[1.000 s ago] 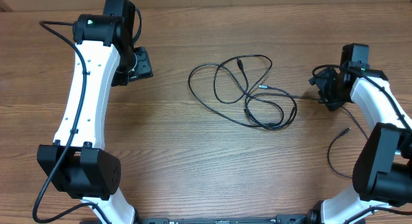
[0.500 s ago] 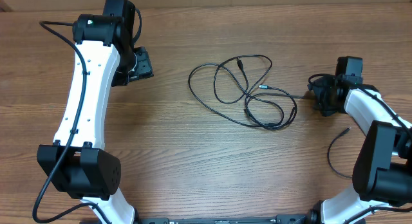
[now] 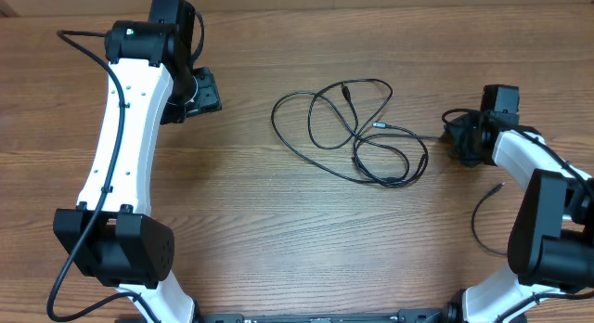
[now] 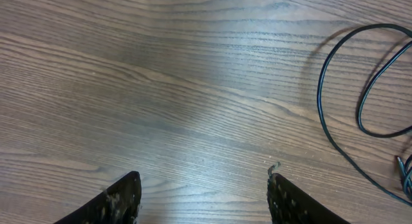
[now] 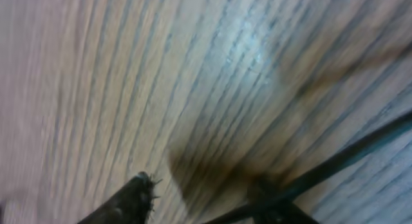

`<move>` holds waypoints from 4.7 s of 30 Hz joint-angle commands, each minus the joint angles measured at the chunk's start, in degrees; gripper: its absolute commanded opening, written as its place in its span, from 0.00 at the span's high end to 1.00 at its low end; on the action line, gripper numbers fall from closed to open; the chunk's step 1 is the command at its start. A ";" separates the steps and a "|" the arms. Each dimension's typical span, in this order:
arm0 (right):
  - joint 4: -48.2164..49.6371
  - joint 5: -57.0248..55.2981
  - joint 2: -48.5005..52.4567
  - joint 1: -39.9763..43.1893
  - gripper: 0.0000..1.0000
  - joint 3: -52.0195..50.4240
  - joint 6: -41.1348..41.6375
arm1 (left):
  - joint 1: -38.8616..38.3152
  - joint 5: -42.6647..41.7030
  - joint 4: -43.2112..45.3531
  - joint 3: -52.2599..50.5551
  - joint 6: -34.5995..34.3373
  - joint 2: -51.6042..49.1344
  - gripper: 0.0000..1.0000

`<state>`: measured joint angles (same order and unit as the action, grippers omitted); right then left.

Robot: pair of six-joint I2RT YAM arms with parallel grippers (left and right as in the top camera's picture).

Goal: Untangle cables

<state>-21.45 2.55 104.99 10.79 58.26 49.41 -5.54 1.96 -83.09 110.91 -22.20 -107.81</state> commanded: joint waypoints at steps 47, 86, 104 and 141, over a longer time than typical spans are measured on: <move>-48.98 6.82 1.11 6.36 0.96 81.68 -38.95 | -0.15 -0.50 0.85 -0.15 -0.57 -0.11 0.34; -62.29 18.29 7.56 15.74 0.49 74.12 -42.03 | -0.15 -1.57 1.11 -0.15 -1.18 -0.11 0.31; -68.17 17.66 15.82 -7.76 0.27 67.28 -46.49 | -0.15 -1.57 1.07 -0.15 -1.14 -0.15 0.24; -42.56 46.77 10.67 -18.34 0.96 63.19 -43.93 | -0.15 -1.57 1.25 -0.15 -0.96 -0.17 0.23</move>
<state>-63.29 46.78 121.14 -7.51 113.19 7.42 -5.54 0.67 -82.02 110.91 -22.39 -107.81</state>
